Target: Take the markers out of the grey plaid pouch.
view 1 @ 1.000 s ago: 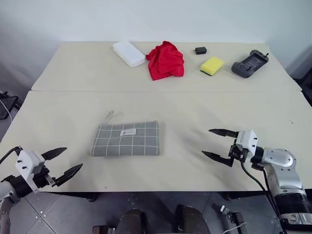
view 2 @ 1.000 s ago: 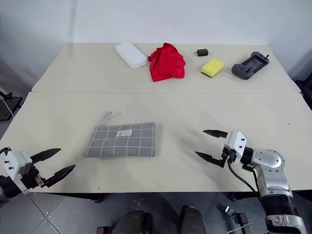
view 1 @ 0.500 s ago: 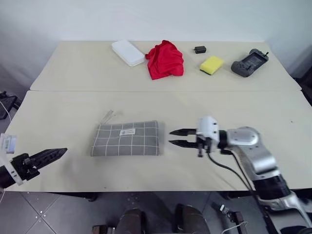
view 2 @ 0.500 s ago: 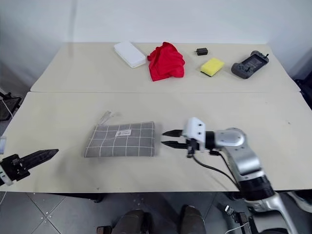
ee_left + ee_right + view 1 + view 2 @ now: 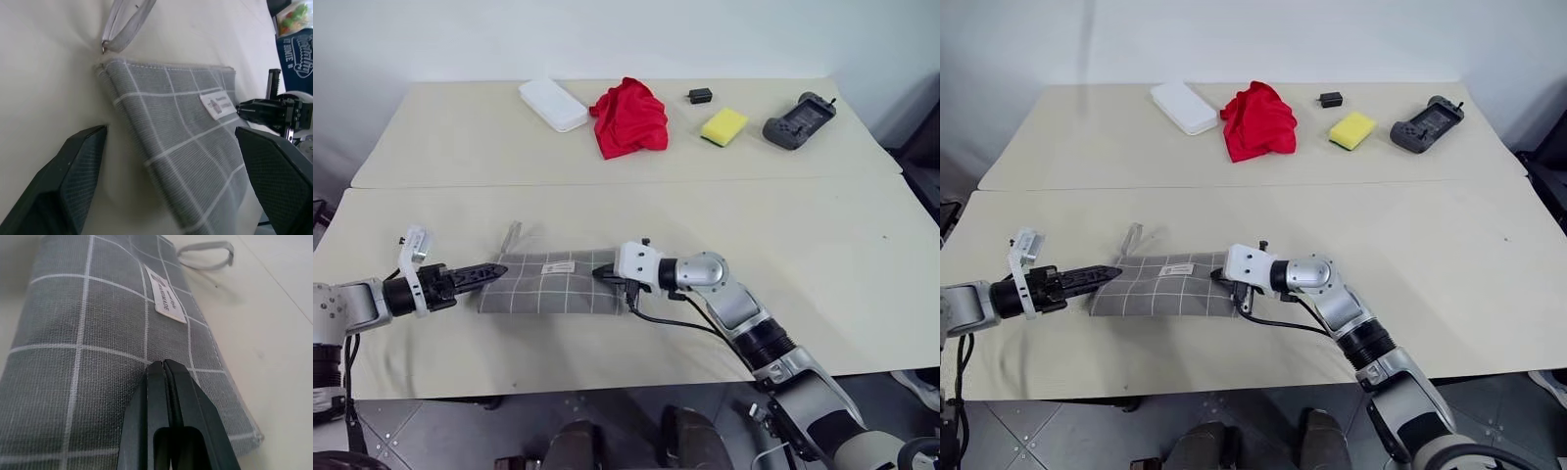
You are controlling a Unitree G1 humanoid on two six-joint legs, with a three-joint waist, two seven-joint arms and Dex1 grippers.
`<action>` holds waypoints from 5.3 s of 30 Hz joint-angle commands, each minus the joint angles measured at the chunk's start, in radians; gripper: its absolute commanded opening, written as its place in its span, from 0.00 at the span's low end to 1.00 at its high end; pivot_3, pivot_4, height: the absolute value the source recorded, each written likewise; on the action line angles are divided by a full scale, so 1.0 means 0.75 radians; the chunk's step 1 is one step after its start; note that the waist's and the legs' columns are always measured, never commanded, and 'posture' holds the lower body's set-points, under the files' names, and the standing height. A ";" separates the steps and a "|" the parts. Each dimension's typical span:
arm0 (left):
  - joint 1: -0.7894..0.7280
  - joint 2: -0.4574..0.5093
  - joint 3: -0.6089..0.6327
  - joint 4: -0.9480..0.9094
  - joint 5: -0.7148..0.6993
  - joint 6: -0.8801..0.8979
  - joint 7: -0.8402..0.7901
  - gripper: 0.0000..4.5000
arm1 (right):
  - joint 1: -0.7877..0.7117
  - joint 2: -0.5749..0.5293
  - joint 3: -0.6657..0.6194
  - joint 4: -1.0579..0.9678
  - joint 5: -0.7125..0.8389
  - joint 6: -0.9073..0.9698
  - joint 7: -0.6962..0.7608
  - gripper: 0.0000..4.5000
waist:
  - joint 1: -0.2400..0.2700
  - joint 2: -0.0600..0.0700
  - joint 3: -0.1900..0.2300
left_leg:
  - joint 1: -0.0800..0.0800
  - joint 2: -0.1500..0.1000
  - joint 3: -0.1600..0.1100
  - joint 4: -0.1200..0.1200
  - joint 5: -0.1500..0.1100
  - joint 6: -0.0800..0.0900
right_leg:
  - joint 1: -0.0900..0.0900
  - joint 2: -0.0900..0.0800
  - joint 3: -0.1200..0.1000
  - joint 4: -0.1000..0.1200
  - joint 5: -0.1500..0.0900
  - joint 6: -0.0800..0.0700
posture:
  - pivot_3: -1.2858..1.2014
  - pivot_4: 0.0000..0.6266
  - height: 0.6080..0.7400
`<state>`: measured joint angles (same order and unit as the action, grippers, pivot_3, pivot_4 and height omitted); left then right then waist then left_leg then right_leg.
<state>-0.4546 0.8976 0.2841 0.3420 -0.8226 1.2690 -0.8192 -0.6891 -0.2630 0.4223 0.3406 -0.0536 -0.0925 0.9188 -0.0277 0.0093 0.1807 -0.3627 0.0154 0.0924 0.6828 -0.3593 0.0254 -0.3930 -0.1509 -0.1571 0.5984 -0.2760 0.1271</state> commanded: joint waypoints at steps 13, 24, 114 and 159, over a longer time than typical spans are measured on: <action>-0.259 -0.104 -0.350 0.162 0.138 0.161 -0.191 1.00 | -0.023 -0.053 0.020 0.106 -0.102 -0.256 0.049 0.01 | 0.001 0.000 0.000 | 0.004 0.000 0.000 0.001 0.000 0.000 | 0.002 0.000 0.004 0.002 0.000 0.000 | 0.52 0.24 1.00; -0.294 -0.164 -0.308 0.207 0.150 0.203 -0.220 0.41 | -0.022 -0.096 0.010 0.157 -0.137 -0.388 0.046 0.00 | -0.001 -0.001 0.000 | 0.005 0.000 0.000 0.001 0.000 0.000 | 0.001 0.000 0.005 0.003 0.000 0.000 | 0.52 0.24 1.00; -0.226 -0.478 -0.727 0.294 1.880 -2.818 1.015 0.00 | -0.325 -0.284 -0.334 -0.307 0.719 1.338 -0.048 0.99 | 0.035 -0.003 0.001 | -0.016 0.001 0.002 0.020 -0.001 0.005 | -0.008 -0.003 -0.002 0.008 0.002 0.001 | 0.52 0.24 1.00; 0.095 -0.461 -0.563 -0.266 0.544 -2.028 -0.052 0.00 | -0.261 -0.555 -0.534 0.129 0.314 0.573 -0.029 0.00 | 0.028 -0.003 0.001 | -0.015 0.003 0.002 0.020 -0.001 0.004 | -0.008 -0.002 -0.001 0.007 0.002 0.001 | 0.52 0.24 1.00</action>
<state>-0.3887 0.5351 -0.1786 0.1859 -0.3701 -0.2958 -0.8323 -0.8832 -0.6487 0.0683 0.4151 0.1941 0.3762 0.9026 -0.0065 0.0070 0.1817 -0.3742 0.0179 0.0940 0.6979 -0.3601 0.0287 -0.3990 -0.1520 -0.1578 0.6040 -0.2747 0.1279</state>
